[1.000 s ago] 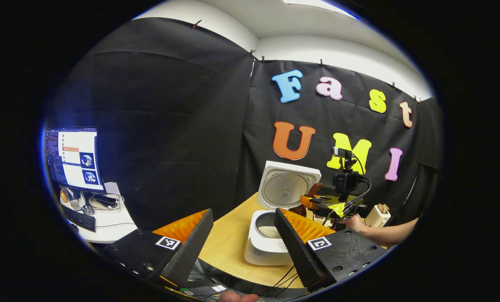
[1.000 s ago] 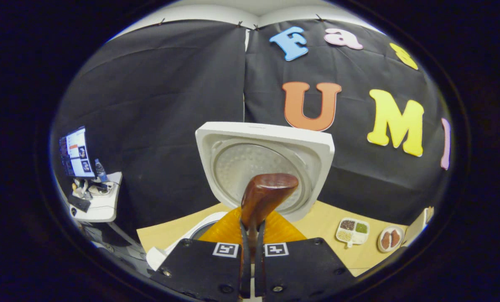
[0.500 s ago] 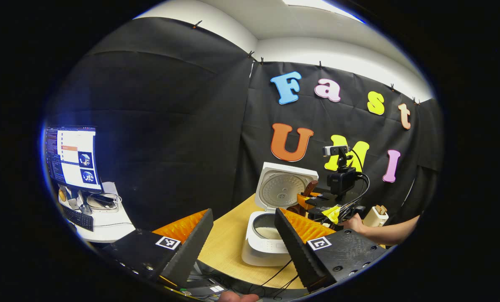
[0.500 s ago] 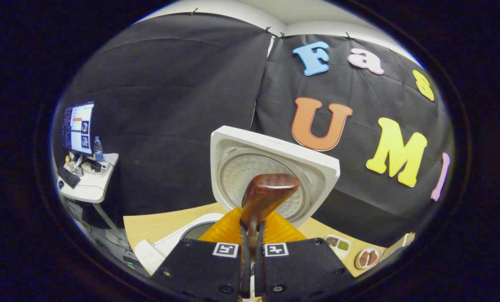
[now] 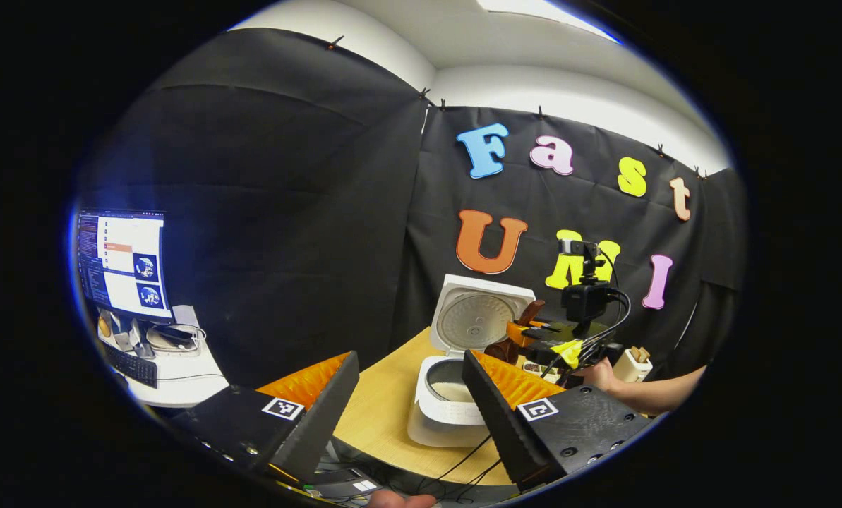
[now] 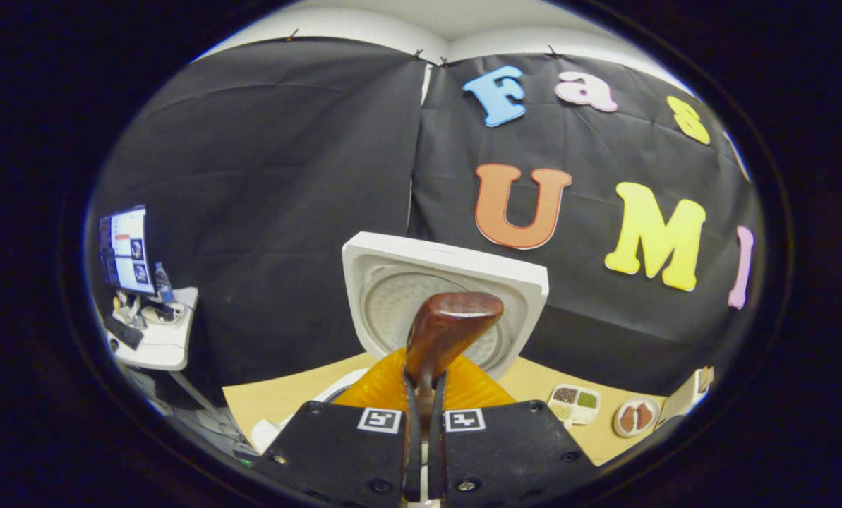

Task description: Close the left gripper, press the button to open the rice cooker; take a wooden spoon from the chopstick holder with the right hand, scoop a spoonful of rice and pour it into the rice cooker, then put the wooden spoon back into the chopstick holder.

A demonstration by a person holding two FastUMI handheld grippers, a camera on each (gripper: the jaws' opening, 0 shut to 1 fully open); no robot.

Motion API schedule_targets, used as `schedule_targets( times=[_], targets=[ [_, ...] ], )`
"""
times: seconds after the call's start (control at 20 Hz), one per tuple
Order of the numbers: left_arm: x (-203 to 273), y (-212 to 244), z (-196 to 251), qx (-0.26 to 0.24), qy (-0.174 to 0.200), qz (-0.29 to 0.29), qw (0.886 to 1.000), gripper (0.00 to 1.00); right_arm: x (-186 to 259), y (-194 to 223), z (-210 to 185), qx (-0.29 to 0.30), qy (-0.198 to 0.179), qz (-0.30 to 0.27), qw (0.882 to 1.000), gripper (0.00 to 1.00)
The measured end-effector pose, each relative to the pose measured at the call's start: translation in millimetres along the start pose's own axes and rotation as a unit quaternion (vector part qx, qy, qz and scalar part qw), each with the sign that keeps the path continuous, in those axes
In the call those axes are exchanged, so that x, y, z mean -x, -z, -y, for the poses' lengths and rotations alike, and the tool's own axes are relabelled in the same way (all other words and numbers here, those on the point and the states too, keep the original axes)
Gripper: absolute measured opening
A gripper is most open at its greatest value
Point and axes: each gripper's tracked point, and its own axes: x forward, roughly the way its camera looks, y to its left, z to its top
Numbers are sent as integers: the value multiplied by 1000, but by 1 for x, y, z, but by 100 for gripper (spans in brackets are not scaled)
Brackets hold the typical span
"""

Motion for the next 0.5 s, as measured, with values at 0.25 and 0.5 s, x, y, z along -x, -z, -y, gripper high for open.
schedule_targets(
  times=[0.25,0.5],
  targets=[
    [-5,1,16,-6,28,-2,1000,94,45,-36,33,-98,14,34,995,9],
    [-22,3,39,-15,73,-8,997,94,105,-42,94,-181,58,55,980,9]
  ],
)
